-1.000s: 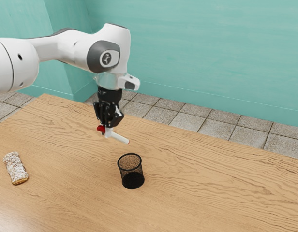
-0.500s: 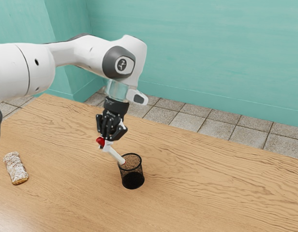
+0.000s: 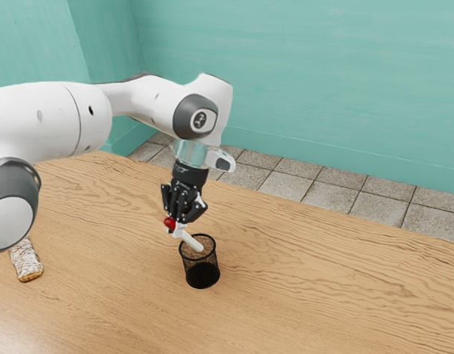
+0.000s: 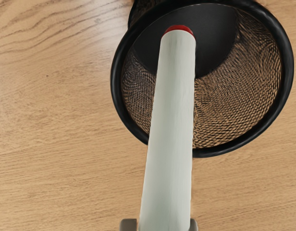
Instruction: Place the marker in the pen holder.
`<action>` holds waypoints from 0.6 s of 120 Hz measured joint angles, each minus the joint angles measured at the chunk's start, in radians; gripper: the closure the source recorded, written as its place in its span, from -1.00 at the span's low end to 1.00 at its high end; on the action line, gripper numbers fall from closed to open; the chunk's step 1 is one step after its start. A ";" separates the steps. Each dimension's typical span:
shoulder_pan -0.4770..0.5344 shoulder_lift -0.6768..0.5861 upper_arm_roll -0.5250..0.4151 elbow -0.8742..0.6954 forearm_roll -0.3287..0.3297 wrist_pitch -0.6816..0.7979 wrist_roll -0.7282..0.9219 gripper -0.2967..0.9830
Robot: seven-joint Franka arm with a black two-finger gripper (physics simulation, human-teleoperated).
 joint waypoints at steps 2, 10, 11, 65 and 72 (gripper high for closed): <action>0.001 0.007 0.000 0.003 0.000 0.007 0.000 0.69; 0.002 0.035 0.000 0.012 -0.003 0.035 0.000 0.69; 0.002 0.038 -0.001 0.013 -0.004 0.038 0.000 0.69; 0.039 -0.130 0.010 -0.036 -0.026 0.139 0.002 -0.25; 0.100 -0.209 0.011 -0.063 -0.016 0.180 0.012 -0.31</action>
